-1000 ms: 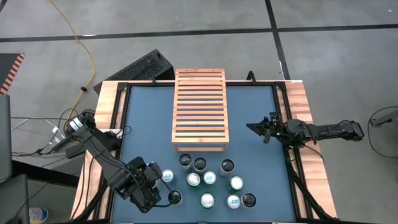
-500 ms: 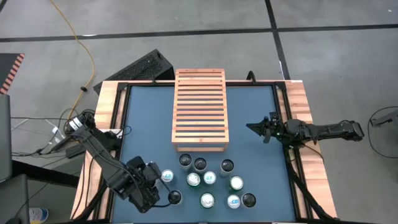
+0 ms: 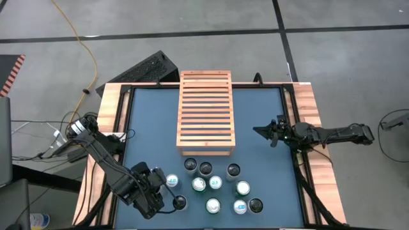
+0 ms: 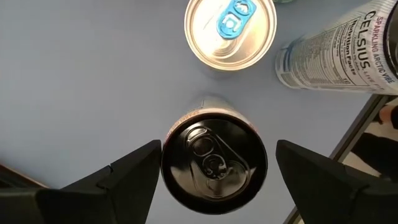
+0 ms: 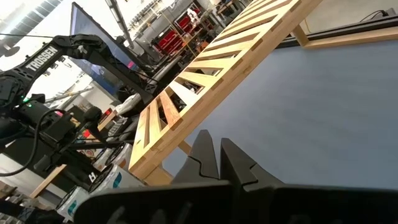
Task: Place canned beverage on shelf
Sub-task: Put the white yellow soda can on the shelf
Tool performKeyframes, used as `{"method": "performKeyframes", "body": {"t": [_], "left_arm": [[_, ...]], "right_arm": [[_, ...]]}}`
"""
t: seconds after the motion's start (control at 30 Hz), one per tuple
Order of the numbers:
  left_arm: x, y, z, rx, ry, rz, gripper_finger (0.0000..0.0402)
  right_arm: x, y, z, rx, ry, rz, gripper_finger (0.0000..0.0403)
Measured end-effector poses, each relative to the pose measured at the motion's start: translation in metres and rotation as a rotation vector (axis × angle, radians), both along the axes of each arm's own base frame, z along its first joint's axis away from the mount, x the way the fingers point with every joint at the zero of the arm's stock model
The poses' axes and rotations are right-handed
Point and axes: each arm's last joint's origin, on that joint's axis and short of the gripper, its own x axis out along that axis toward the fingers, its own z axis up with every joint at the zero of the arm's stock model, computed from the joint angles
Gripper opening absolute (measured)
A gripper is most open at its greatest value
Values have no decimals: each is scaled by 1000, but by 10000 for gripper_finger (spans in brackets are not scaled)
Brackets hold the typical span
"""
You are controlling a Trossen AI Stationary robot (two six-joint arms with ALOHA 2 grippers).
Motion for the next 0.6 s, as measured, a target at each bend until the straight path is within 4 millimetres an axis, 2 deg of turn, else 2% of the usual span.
{"method": "performKeyframes", "body": {"t": [0.6], "left_arm": [[1, -2, 1, -41, 11, -1, 302]], "right_arm": [[0, 0, 0, 0, 1, 0, 0]]}}
